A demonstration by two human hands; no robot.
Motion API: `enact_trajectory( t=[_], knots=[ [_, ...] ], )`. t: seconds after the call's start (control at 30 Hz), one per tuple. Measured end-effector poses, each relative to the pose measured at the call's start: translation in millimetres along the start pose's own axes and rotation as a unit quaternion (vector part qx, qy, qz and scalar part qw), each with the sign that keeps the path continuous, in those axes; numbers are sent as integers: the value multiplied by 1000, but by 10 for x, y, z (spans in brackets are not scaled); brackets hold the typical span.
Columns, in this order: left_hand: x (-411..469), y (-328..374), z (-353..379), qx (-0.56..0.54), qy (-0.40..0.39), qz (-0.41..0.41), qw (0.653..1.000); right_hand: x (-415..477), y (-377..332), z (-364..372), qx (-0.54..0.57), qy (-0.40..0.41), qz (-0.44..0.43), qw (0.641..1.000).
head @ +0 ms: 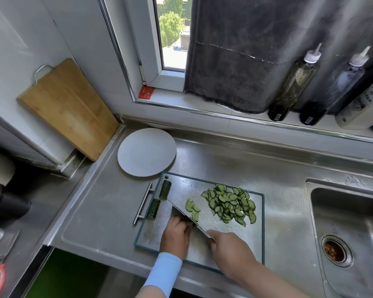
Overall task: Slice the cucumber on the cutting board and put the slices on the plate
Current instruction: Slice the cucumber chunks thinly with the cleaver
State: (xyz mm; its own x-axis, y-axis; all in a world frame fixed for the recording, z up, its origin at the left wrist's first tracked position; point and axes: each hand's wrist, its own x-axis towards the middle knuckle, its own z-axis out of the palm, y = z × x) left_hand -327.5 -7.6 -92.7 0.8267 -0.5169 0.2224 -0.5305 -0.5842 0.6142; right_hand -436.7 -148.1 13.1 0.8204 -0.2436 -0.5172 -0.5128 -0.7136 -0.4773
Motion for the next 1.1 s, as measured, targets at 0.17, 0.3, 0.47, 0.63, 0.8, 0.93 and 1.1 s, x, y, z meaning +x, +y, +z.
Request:
enact_trajectory(
  t=[0.17, 0.3, 0.47, 0.63, 0.8, 0.93, 1.1],
  knots=[
    [14, 53, -69, 1, 1, 1, 1000, -175, 48, -2, 0, 20, -9, 1000],
    [9, 54, -88, -7, -6, -1, 1000, -287, 117, -23, -9, 27, 5, 1000],
    [14, 48, -97, -30, -9, -7, 999, -265, 159, -26, 7, 13, 15, 1000],
    [5, 2, -70, -25, -10, -7, 1000, -109, 60, -2, 17, -20, 34, 999],
    [-13, -19, -64, -26, -15, 8, 1000, 36, -65, 17, 15, -17, 27, 999],
    [-18, -58, -78, -21, -21, 23, 999, 45, -78, 22, 8, -14, 20, 1000],
    [-16, -43, -86, -26, -9, 16, 1000, -37, -56, 28, -3, 0, 4, 1000]
  ],
)
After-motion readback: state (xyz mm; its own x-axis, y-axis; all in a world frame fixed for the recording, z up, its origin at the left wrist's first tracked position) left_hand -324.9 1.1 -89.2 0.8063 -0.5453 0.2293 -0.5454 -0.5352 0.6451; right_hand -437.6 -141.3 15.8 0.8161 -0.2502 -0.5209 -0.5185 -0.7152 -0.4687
